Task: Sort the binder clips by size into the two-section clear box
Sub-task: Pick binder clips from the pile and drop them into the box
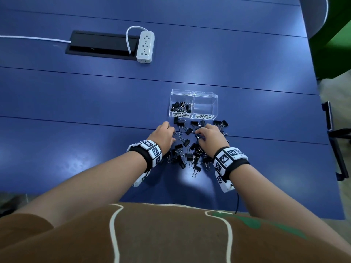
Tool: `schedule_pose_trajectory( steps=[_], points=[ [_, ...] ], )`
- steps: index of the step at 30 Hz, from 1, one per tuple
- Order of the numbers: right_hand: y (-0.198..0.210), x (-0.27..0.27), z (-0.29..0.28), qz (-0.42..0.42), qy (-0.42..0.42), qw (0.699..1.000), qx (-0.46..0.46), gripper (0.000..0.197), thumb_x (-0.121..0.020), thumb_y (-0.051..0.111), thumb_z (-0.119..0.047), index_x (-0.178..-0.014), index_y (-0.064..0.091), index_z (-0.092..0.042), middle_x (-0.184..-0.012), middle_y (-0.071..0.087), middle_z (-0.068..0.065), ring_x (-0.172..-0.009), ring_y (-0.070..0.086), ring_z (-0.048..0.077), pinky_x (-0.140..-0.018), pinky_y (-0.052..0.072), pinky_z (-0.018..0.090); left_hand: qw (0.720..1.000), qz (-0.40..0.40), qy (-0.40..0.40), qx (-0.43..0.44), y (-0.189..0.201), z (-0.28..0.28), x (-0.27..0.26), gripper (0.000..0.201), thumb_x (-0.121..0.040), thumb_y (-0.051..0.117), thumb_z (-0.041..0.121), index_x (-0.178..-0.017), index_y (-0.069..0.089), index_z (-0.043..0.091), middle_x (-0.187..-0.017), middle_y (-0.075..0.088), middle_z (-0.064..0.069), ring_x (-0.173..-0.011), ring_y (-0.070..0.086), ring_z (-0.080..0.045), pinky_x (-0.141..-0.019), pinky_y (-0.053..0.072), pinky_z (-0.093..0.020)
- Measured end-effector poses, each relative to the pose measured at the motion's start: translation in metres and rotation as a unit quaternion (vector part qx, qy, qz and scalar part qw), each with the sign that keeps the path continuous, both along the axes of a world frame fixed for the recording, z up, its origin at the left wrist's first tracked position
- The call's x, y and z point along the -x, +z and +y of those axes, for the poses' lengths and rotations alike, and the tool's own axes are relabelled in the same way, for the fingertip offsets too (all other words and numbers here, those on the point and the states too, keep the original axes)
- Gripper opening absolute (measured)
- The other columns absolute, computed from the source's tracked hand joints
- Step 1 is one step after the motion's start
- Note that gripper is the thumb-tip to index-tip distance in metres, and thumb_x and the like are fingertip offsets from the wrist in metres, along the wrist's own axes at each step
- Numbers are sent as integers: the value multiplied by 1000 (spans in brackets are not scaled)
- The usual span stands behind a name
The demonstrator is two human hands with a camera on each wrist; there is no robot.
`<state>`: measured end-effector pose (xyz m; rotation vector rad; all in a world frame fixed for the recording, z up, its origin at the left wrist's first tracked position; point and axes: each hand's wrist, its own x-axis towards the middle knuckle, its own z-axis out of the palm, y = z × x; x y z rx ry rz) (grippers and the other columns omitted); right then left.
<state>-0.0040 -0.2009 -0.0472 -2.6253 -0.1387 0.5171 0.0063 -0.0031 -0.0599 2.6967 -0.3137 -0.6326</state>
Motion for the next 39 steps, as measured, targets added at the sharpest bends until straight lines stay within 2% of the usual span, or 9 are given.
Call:
schedule_pose_trajectory(
  steps=[3,8,13,17,20,24,29,33,39],
  points=[
    [0,-6,3,28,38,998,45,32,-90,53,-9,-121,58,-15,-118,53,6,-119,42,25,-98,45,38,1000,5,-9,-2,1,1,0,32,-94,57,21,-118,54,1,-118,47,-13,-104,54,-31,-89,50,-43],
    [-1,-9,1,18,60,997,51,24,-87,57,-14,-111,58,-12,-113,50,8,-114,43,26,-95,45,35,1000,15,-22,-9,4,4,2,36,-92,58,23,-121,53,2,-120,45,-11,-107,52,-29,-92,49,-43],
    [16,-15,8,-18,-43,993,-105,15,-83,64,-24,-91,56,-14,-90,59,2,-82,55,16,-79,52,28,999,12,-15,-35,5,7,3,27,-91,59,21,-111,53,5,-116,48,-13,-106,52,-30,-85,51,-44],
    [38,-44,23,-46,-131,970,-197,16,-85,63,-21,-97,55,-14,-79,58,-3,-68,54,11,-71,53,25,999,34,4,-24,8,5,0,27,-89,62,21,-109,52,6,-113,50,-13,-98,55,-32,-84,50,-43],
    [42,-69,33,-55,-121,978,-163,20,-86,62,-24,-102,56,-15,-84,57,-3,-72,55,14,-72,51,30,999,47,22,-12,8,5,-1,27,-88,64,25,-108,51,11,-112,51,-11,-101,53,-30,-86,48,-41],
    [41,-76,33,-62,-78,988,-119,23,-89,57,-23,-110,56,-15,-93,57,0,-83,55,17,-81,49,33,994,70,63,60,10,5,-3,21,-85,66,20,-95,47,17,-102,47,-5,-87,54,-27,-80,46,-37],
    [37,-39,23,-42,-67,992,-97,11,-90,54,-17,-100,59,-16,-88,60,0,-76,57,14,-76,52,27,988,54,82,117,21,3,-11,21,-80,69,12,-84,49,18,-91,51,0,-80,50,-20,-73,43,-29],
    [22,-1,10,63,-27,997,-36,11,-89,55,-12,-98,60,-16,-93,58,-4,-82,57,14,-85,52,27,977,3,135,167,43,0,-34,17,-82,67,15,-93,56,15,-91,60,2,-82,56,-16,-74,46,-28],
    [2,22,-1,61,-24,998,-8,11,-86,60,-19,-95,65,-19,-93,50,-1,-80,51,14,-80,50,29,973,-16,166,160,57,-16,-82,19,-86,64,16,-104,58,13,-102,65,-12,-76,54,-23,-73,47,-30]
  ],
)
